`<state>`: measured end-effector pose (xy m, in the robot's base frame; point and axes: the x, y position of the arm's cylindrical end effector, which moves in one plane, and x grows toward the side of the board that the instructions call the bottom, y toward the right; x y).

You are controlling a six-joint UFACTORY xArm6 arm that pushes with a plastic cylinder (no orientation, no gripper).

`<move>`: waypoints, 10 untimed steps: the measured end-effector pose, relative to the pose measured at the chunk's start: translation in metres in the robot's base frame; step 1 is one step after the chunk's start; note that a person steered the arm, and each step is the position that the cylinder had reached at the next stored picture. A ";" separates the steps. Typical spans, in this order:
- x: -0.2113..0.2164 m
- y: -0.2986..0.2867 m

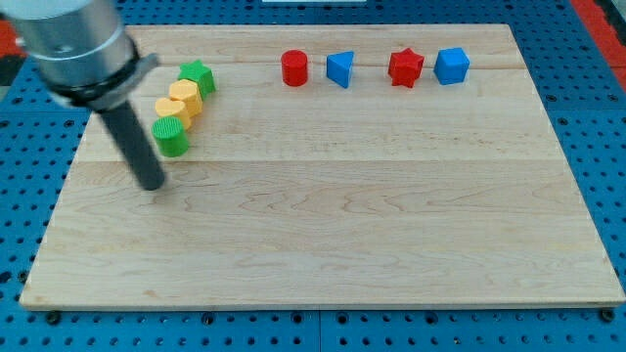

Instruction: Move the blue cube to the top left corner of the board

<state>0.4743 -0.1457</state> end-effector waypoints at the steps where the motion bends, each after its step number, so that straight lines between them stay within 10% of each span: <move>1: -0.042 0.141; 4: -0.174 0.370; 10: -0.245 0.225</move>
<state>0.2294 0.0793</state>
